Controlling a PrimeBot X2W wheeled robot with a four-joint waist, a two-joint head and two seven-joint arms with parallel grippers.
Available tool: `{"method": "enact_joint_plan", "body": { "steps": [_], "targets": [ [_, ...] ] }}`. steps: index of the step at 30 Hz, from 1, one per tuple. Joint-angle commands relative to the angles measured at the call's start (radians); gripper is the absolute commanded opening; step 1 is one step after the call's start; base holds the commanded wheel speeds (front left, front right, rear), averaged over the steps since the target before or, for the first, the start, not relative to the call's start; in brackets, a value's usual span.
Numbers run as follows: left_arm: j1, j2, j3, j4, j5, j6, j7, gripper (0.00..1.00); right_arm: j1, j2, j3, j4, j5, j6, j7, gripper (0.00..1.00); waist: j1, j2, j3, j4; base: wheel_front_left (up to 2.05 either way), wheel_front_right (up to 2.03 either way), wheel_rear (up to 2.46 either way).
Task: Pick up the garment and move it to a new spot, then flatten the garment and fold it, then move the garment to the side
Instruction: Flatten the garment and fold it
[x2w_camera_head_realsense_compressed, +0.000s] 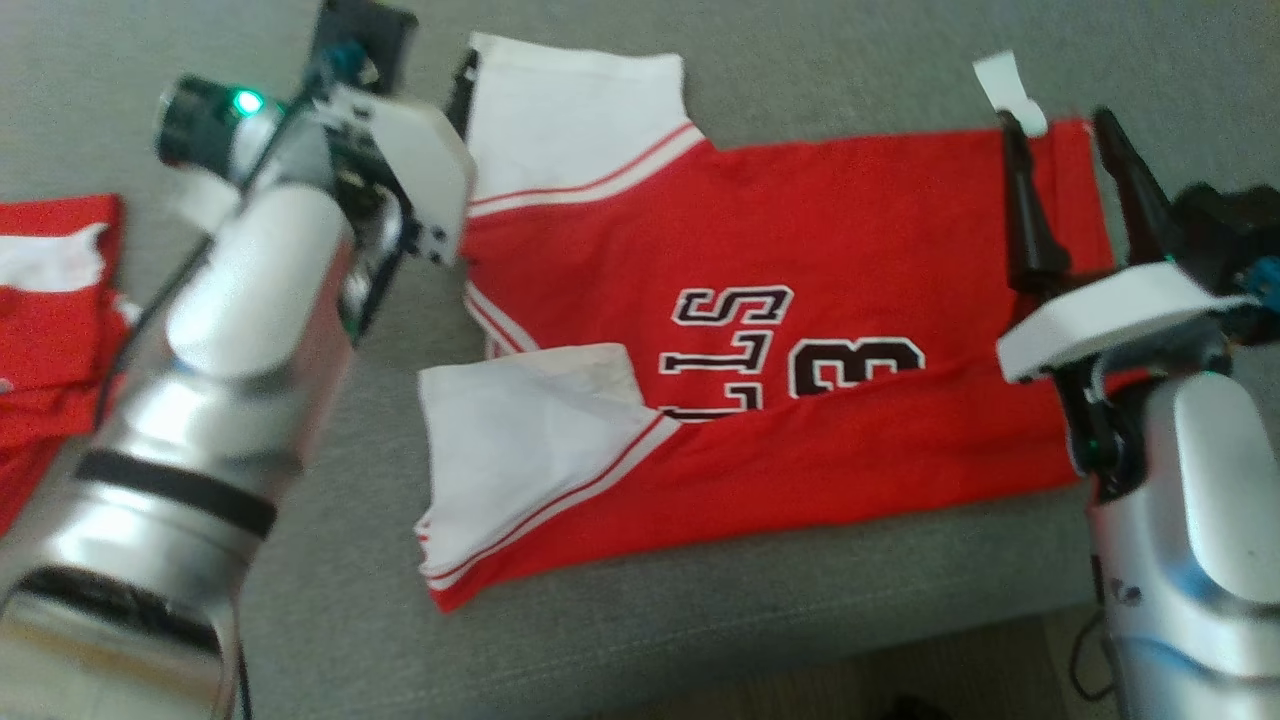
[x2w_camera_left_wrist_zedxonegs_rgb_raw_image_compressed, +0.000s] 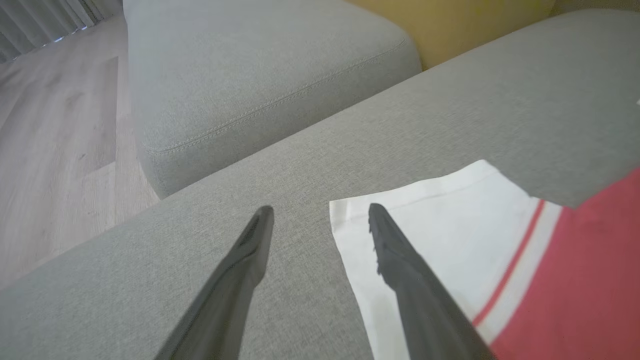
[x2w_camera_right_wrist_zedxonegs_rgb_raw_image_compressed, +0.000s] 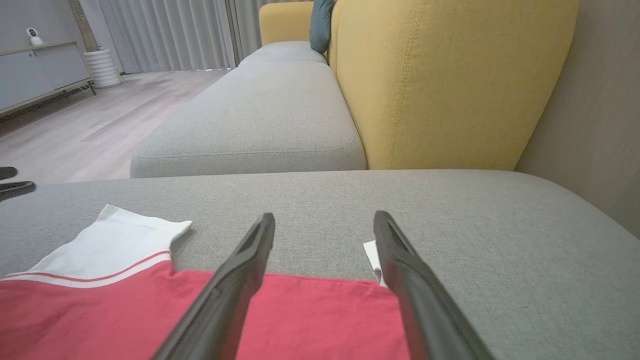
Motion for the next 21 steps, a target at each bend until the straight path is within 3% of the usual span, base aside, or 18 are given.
{"method": "enact_joint_plan", "body": {
  "steps": [1,4,11,21],
  "targets": [
    [-0.073,0.024,0.025,0.016,0.009,-0.006,0.009,1.00,-0.035,0.006,0.034,-0.033,0.008,-0.001,-0.015,1.00,-0.0001,0.0000,0.070,-0.068,0.00,0.00,0.00],
    [-0.135,0.022,0.020,0.131,0.009,-0.024,0.052,1.00,-0.053,0.012,0.051,-0.031,0.010,-0.001,-0.017,1.00,-0.0001,0.0000,0.097,-0.097,0.00,0.00,0.00],
    [-0.241,0.022,0.010,0.291,0.016,-0.055,0.036,1.00,-0.062,0.020,0.055,-0.013,0.008,-0.001,-0.030,1.00,-0.0001,0.0000,0.132,-0.137,0.00,0.00,0.00],
    [-0.294,-0.004,-0.005,0.423,0.007,-0.091,0.002,1.00,-0.067,0.026,0.048,0.000,0.003,-0.001,-0.042,1.00,-0.0001,0.0000,0.143,-0.144,0.00,0.00,0.00]
  ]
}}
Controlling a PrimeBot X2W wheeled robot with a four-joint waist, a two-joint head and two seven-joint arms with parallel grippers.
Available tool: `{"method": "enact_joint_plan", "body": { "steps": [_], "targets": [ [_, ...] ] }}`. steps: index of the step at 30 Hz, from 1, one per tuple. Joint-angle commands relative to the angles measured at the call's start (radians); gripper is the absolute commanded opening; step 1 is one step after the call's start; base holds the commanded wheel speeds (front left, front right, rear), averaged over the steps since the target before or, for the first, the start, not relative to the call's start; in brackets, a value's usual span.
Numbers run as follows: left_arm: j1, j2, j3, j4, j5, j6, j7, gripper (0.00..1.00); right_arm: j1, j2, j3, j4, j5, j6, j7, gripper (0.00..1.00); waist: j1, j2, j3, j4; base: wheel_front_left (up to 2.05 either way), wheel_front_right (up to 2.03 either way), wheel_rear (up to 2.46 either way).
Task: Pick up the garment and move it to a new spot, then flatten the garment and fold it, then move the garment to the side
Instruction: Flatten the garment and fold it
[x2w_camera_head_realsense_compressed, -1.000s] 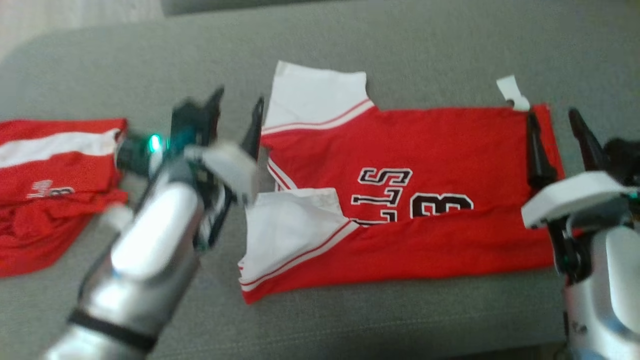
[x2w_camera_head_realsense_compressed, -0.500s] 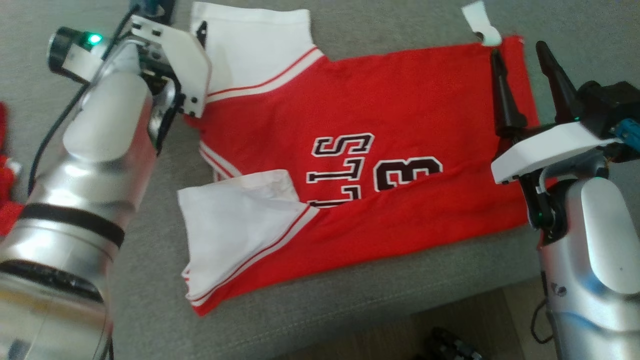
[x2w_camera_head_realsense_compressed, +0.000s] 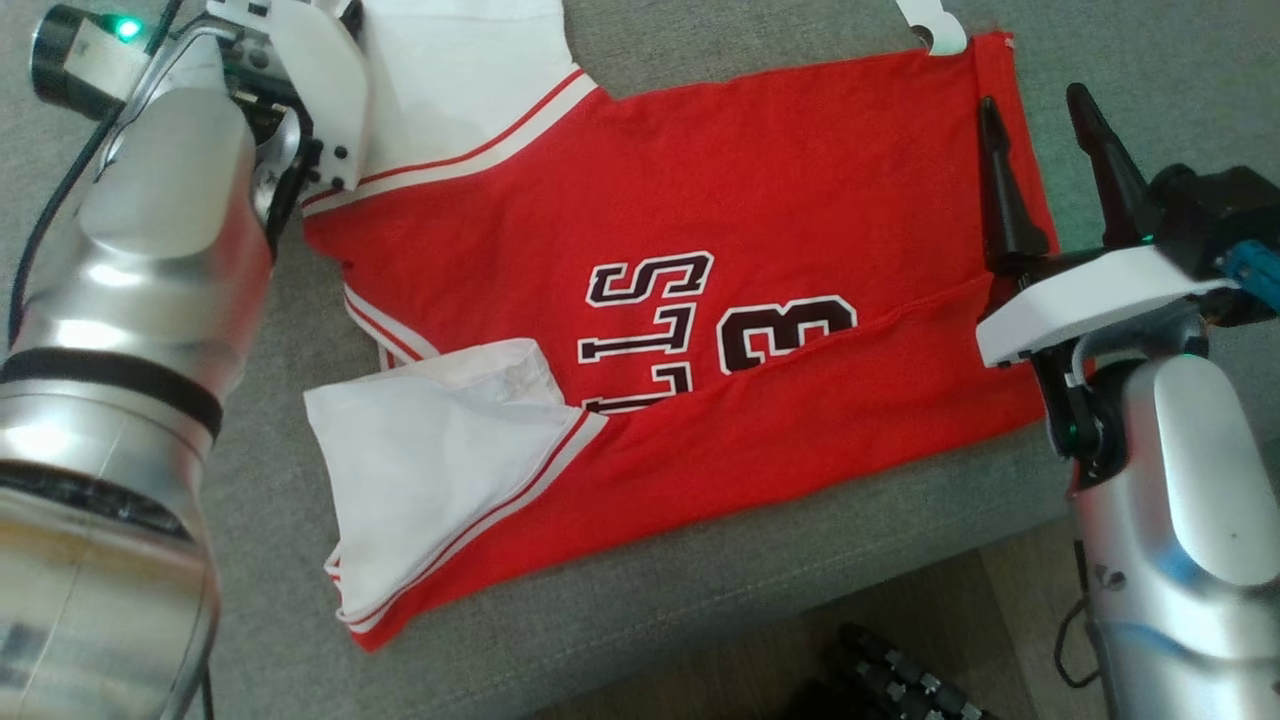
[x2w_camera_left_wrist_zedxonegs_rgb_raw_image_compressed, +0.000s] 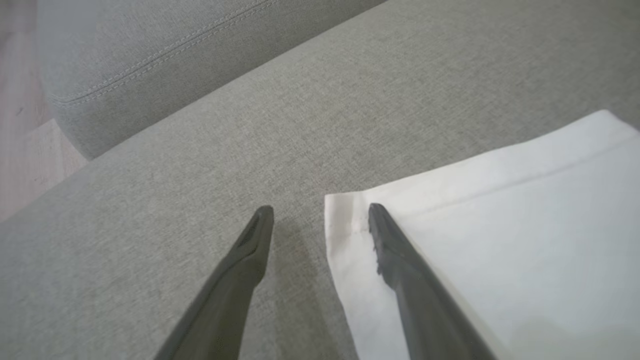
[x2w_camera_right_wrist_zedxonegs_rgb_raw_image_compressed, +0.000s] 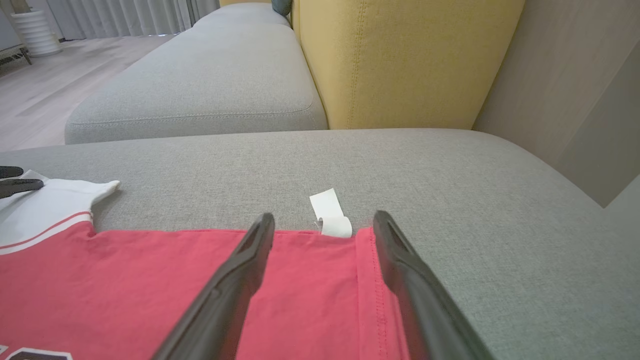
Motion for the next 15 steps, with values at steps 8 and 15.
{"method": "enact_joint_plan", "body": {
  "steps": [8,15],
  "targets": [
    [-0.047,-0.031,0.011,0.018,-0.032,-0.048,-0.038,0.00,-0.044,0.006,-0.024,-0.021,-0.017,-0.001,-0.001,1.00,-0.0001,0.0000,0.003,0.031,0.00,0.00,0.00],
    [-0.044,-0.055,0.025,-0.003,-0.051,-0.023,-0.205,0.00,-0.108,-0.044,-0.091,0.008,-0.013,-0.001,0.022,1.00,-0.0001,0.0000,-0.025,0.112,0.00,0.00,0.00]
  ]
}}
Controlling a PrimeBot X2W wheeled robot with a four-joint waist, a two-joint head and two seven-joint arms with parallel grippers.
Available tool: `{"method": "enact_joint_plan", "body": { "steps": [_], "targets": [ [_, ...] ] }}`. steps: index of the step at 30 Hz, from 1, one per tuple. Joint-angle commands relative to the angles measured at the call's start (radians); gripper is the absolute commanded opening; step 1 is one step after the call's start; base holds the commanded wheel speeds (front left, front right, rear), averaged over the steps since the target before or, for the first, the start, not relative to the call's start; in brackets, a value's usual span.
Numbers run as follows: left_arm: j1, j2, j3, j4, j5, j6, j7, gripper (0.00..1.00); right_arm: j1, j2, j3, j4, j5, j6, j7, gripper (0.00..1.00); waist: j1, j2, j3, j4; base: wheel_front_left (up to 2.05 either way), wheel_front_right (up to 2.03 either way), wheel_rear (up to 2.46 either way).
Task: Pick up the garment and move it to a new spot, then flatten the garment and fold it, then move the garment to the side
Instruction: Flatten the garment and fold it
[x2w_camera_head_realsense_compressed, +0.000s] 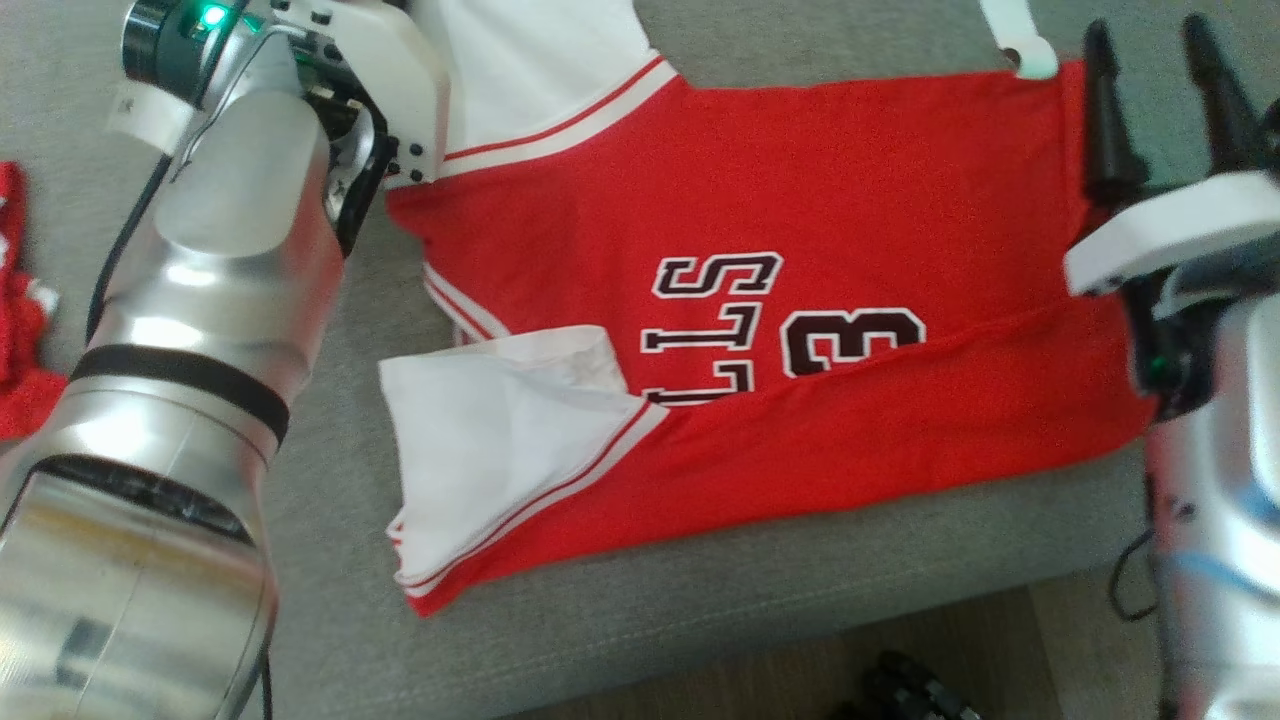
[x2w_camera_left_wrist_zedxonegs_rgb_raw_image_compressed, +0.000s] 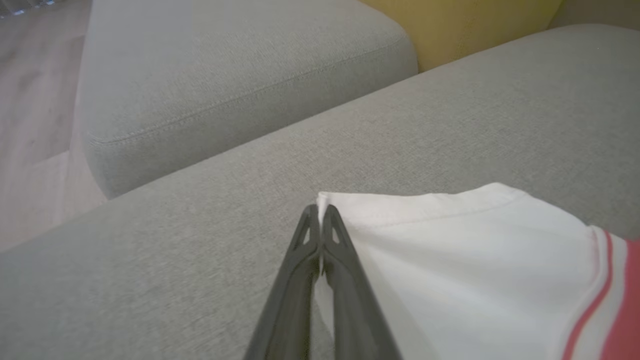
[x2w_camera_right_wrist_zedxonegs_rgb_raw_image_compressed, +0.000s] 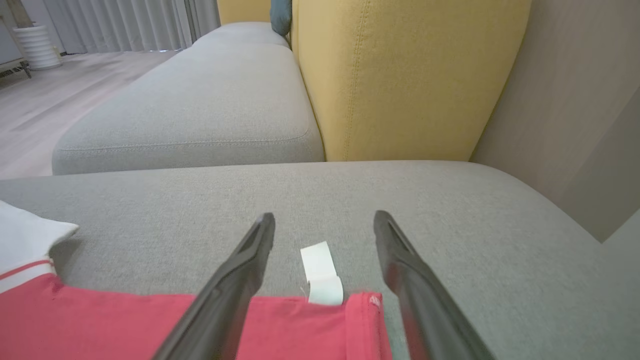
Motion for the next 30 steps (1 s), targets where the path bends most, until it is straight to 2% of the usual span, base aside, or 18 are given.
{"method": "enact_joint_plan", "body": {
  "steps": [1,5,9,12,14,20,30],
  "targets": [
    [-0.033,0.027,0.014,-0.028,0.006,0.008,-0.028,0.00,-0.037,-0.025,0.004,-0.022,0.007,-0.001,0.011,1.00,-0.0001,0.0000,-0.019,0.033,0.00,0.00,0.00],
    [-0.012,0.024,-0.030,-0.055,0.035,-0.018,-0.081,0.00,-0.100,-0.086,-0.010,0.055,0.045,-0.001,0.055,1.00,-0.0001,0.0000,-0.027,0.077,0.00,0.00,0.00],
    [0.041,0.002,-0.077,-0.096,0.053,-0.039,-0.103,0.00,-0.141,-0.163,0.006,0.192,0.062,-0.001,0.094,1.00,-0.0001,0.0000,-0.032,0.118,0.00,0.00,0.00],
    [0.070,-0.012,-0.096,-0.144,0.056,-0.024,-0.115,0.00,-0.174,-0.229,0.043,0.303,0.076,-0.001,0.112,1.00,-0.0001,0.0000,-0.027,0.146,0.00,0.00,0.00],
    [0.085,-0.017,-0.103,-0.164,0.055,-0.015,-0.118,0.00,-0.189,-0.251,0.059,0.352,0.083,-0.001,0.126,1.00,-0.0001,0.0000,-0.027,0.153,0.00,0.00,0.00],
    [0.111,-0.024,-0.114,-0.215,0.041,-0.002,-0.120,0.00,-0.217,-0.301,0.103,0.459,0.063,-0.001,0.160,1.00,-0.0001,0.0000,-0.027,0.168,0.00,0.00,0.00],
    [0.134,-0.015,-0.124,-0.250,0.029,0.016,-0.102,0.00,-0.239,-0.315,0.133,0.582,0.064,-0.001,0.196,1.00,-0.0001,0.0000,-0.040,0.170,0.00,0.00,0.00]
  ]
}}
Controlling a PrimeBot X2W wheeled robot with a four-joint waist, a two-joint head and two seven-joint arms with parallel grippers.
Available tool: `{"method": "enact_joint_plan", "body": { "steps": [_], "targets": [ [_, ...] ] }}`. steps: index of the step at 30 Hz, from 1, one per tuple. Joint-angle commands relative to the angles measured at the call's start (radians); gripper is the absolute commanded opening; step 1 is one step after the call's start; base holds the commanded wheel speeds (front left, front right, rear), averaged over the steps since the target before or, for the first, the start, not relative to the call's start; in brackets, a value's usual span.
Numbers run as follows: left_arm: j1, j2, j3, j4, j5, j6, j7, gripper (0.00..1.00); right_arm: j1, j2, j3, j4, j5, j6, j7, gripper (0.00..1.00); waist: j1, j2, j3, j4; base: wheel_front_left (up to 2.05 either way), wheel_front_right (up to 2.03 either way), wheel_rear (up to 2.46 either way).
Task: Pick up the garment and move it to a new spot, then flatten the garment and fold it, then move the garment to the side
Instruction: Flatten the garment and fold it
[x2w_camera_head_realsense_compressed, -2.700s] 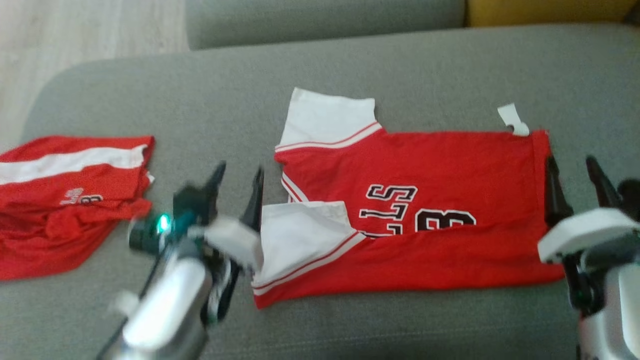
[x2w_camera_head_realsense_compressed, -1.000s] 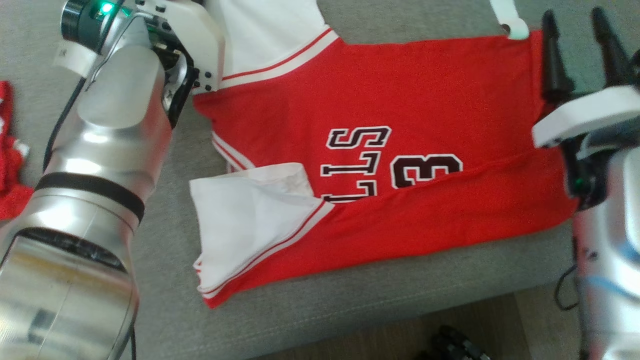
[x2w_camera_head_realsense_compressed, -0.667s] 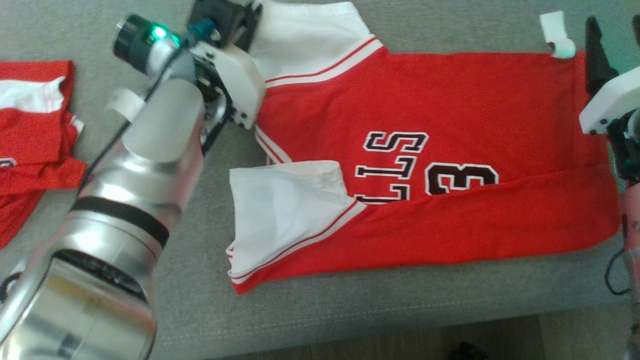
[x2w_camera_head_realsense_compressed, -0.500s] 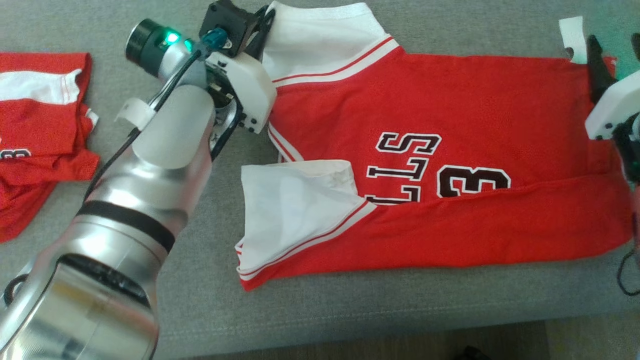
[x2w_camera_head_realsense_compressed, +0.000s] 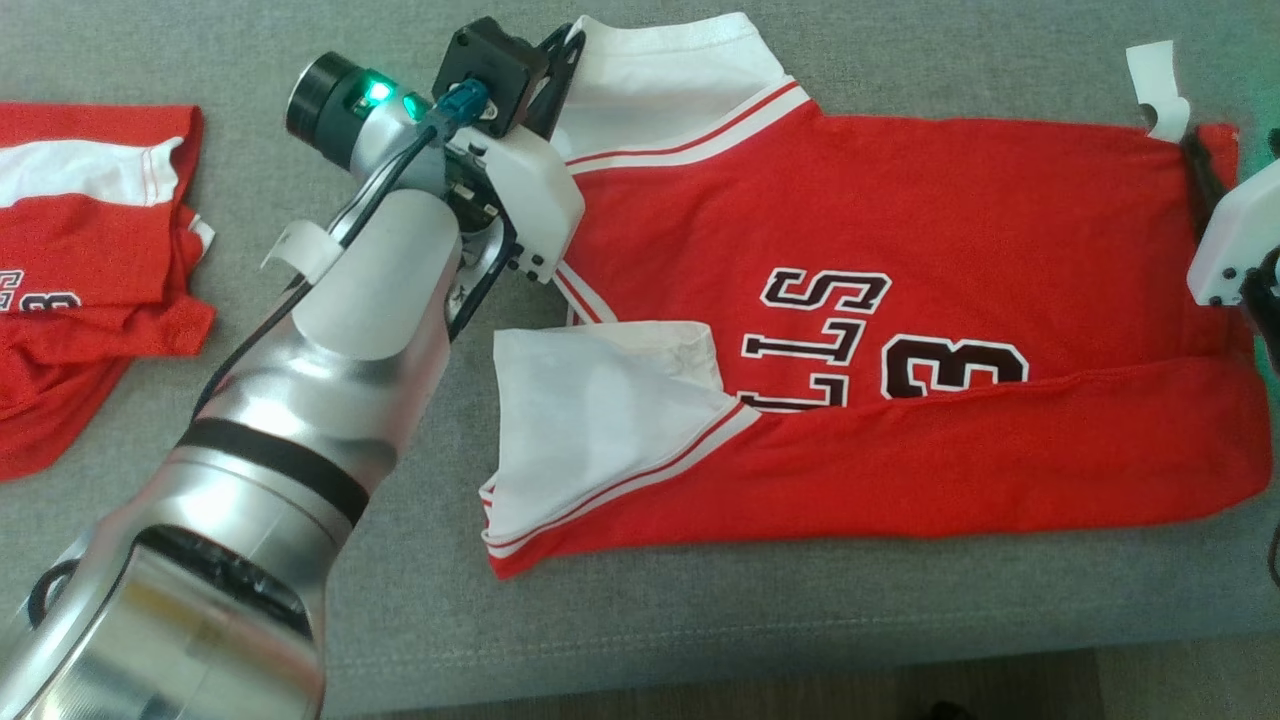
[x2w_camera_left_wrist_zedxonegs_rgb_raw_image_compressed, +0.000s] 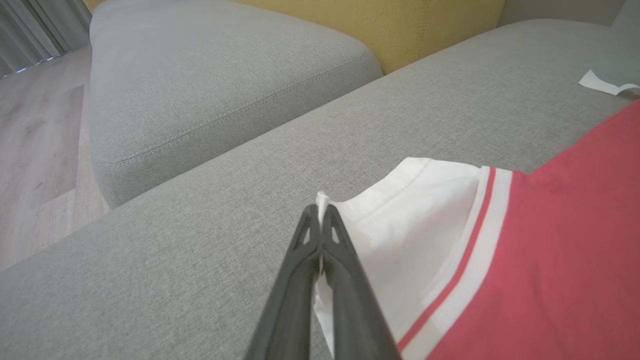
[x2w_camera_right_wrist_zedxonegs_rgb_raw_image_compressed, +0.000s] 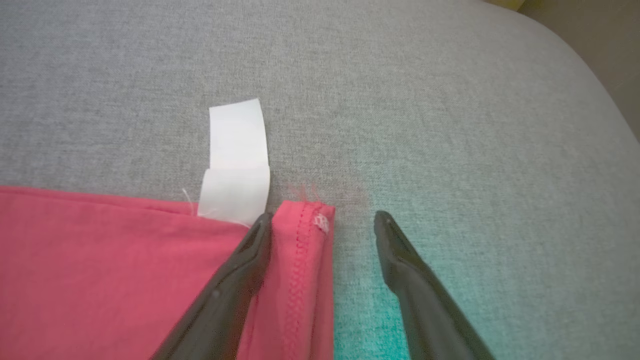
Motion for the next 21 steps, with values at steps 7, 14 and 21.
{"method": "enact_joint_plan", "body": {
  "steps": [7,14,21],
  "targets": [
    [-0.019,0.039,0.019,-0.052,-0.016,0.027,0.012,0.00,-0.028,-0.005,-0.005,0.038,0.050,-0.001,0.018,0.00,0.0000,0.0000,0.002,0.004,0.00,0.00,0.00],
    [-0.061,0.082,0.042,-0.070,-0.029,0.040,0.007,0.00,-0.085,0.002,-0.021,0.040,0.050,-0.001,-0.038,0.00,0.0000,0.0000,0.014,0.009,0.00,0.00,0.00],
    [-0.143,0.133,0.070,-0.069,-0.042,0.036,0.010,0.00,-0.163,0.027,-0.017,0.040,0.040,-0.001,-0.134,0.00,0.0000,0.0000,0.026,0.005,0.00,0.00,0.00]
  ]
}}
